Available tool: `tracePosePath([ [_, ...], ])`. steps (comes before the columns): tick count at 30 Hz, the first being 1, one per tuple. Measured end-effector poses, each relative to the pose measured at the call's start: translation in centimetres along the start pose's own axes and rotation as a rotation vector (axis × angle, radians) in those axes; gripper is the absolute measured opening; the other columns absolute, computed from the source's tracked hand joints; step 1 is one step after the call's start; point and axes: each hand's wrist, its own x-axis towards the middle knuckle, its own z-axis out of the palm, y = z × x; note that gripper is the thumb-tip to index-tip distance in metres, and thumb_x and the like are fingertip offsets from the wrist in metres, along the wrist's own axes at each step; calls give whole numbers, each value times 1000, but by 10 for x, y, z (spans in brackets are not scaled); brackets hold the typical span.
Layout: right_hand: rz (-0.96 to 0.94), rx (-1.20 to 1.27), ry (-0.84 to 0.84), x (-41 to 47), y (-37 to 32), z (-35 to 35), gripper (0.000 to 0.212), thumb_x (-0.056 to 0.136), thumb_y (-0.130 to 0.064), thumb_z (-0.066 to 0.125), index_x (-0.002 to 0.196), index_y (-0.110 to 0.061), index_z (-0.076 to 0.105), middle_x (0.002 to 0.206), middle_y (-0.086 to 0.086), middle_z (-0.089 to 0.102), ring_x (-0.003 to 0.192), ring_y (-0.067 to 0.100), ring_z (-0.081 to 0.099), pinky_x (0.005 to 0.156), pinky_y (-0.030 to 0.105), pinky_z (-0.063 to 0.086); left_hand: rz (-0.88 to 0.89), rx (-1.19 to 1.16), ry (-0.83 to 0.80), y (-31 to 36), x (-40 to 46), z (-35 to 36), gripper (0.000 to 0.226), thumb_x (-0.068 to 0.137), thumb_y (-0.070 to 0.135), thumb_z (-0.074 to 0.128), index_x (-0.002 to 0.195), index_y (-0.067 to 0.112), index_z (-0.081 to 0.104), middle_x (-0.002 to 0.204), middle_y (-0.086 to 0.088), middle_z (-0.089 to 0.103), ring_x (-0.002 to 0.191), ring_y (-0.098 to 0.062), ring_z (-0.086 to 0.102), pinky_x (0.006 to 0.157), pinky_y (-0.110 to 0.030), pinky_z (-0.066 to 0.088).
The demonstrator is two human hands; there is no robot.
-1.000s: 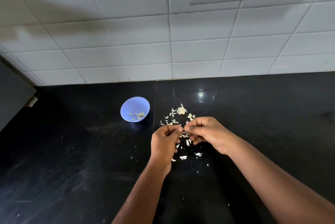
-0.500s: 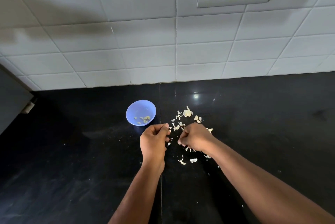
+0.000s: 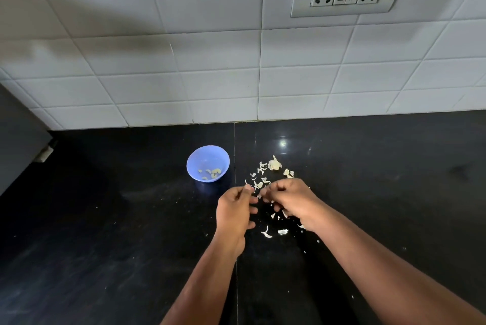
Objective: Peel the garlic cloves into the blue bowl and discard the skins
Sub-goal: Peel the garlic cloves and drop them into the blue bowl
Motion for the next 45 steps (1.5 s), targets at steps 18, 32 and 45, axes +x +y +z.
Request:
tracePosePath([
  [18,-495,-81,208,-31,-1,-9,23,96,-8,72,106,-26,83,97,-16,77,91,3,73,79,15,56,46,-133,-135,17,-19,12,12,99,22,74,98,11,76,81,-1,71,71,-9,62,54,-26,47],
  [32,-271,442,137,-34,-6,0,14,98,-10,70,103,-18,82,92,5,80,81,18,73,76,30,61,-16,-201,-184,20,-20,22,15,104,20,63,95,10,70,81,-5,69,74,-14,65,52,-25,44],
  [45,-226,482,154,-23,1,-11,21,102,-4,63,112,-14,79,81,-5,73,73,9,66,65,21,55,93,421,-174,4,-15,13,35,108,37,52,81,15,61,70,1,57,66,-15,55,58,-33,48],
])
